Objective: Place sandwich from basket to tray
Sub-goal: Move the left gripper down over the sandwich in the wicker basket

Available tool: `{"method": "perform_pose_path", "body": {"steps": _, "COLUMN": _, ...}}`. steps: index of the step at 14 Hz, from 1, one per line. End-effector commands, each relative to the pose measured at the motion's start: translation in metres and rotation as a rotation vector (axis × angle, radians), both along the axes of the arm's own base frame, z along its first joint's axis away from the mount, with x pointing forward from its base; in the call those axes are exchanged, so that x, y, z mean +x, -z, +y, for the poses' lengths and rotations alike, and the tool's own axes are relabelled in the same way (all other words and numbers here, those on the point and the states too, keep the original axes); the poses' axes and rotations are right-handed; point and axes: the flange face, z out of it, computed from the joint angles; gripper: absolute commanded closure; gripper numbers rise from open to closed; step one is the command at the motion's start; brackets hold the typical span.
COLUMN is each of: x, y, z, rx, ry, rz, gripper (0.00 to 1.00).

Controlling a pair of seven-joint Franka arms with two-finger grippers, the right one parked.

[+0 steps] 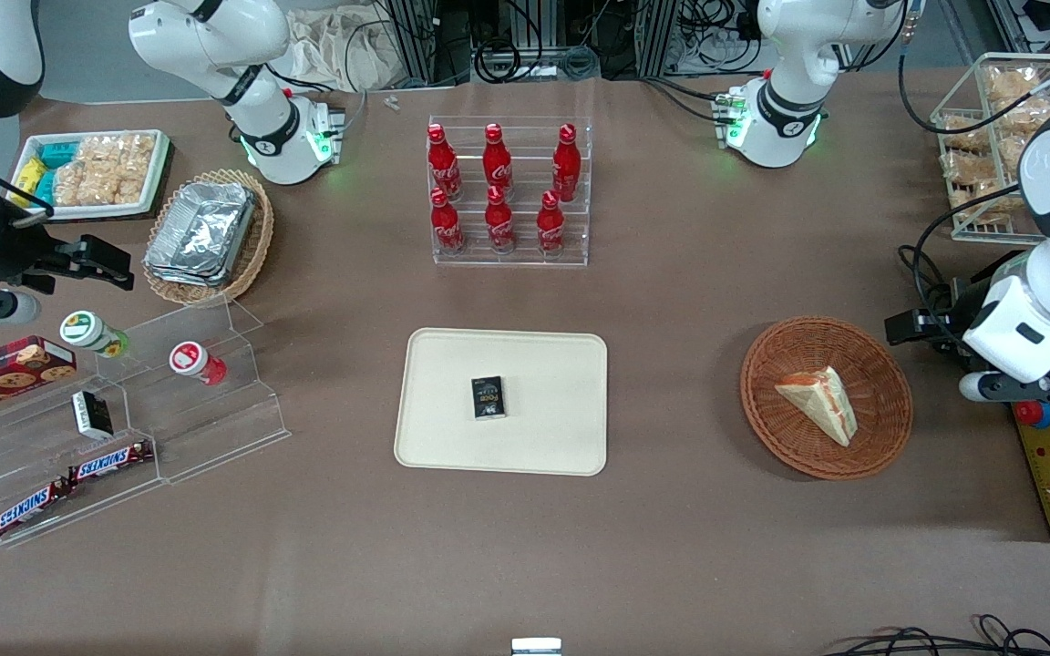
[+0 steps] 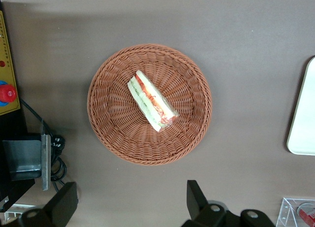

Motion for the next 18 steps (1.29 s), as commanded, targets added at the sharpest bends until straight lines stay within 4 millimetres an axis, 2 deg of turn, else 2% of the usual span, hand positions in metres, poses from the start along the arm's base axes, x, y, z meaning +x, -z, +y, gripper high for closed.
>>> {"method": "perform_pose_path", "body": {"steps": 1, "x": 0.012, "y": 0.006, "z": 0.002, "rx": -0.003, "ry": -0.025, "rz": -0.029, "gripper": 0.00}}
{"method": "perform_pose_path", "body": {"steps": 3, "x": 0.013, "y": 0.008, "z": 0.004, "rx": 0.002, "ry": -0.025, "rz": -0.030, "gripper": 0.00}}
{"method": "perform_pose_path", "body": {"steps": 4, "x": 0.016, "y": 0.016, "z": 0.003, "rx": 0.004, "ry": -0.032, "rz": -0.024, "gripper": 0.00}}
{"method": "perform_pose_path", "body": {"steps": 6, "x": 0.019, "y": 0.044, "z": 0.001, "rx": 0.002, "ry": -0.126, "rz": 0.012, "gripper": 0.00}}
{"method": "perform_pose_path", "body": {"steps": 8, "x": 0.021, "y": 0.076, "z": -0.002, "rx": 0.008, "ry": -0.353, "rz": -0.047, "gripper": 0.00}}
{"method": "perform_pose_path", "body": {"steps": 11, "x": 0.013, "y": 0.132, "z": -0.009, "rx": 0.025, "ry": -0.553, "rz": -0.064, "gripper": 0.00}}
{"method": "perform_pose_path", "body": {"steps": 14, "x": -0.003, "y": 0.181, "z": -0.005, "rx": 0.036, "ry": -0.635, "rz": -0.067, "gripper": 0.00}}
{"method": "perform_pose_path", "body": {"steps": 18, "x": -0.015, "y": 0.211, "z": 0.002, "rx": 0.045, "ry": -0.649, "rz": -0.052, "gripper": 0.00}}
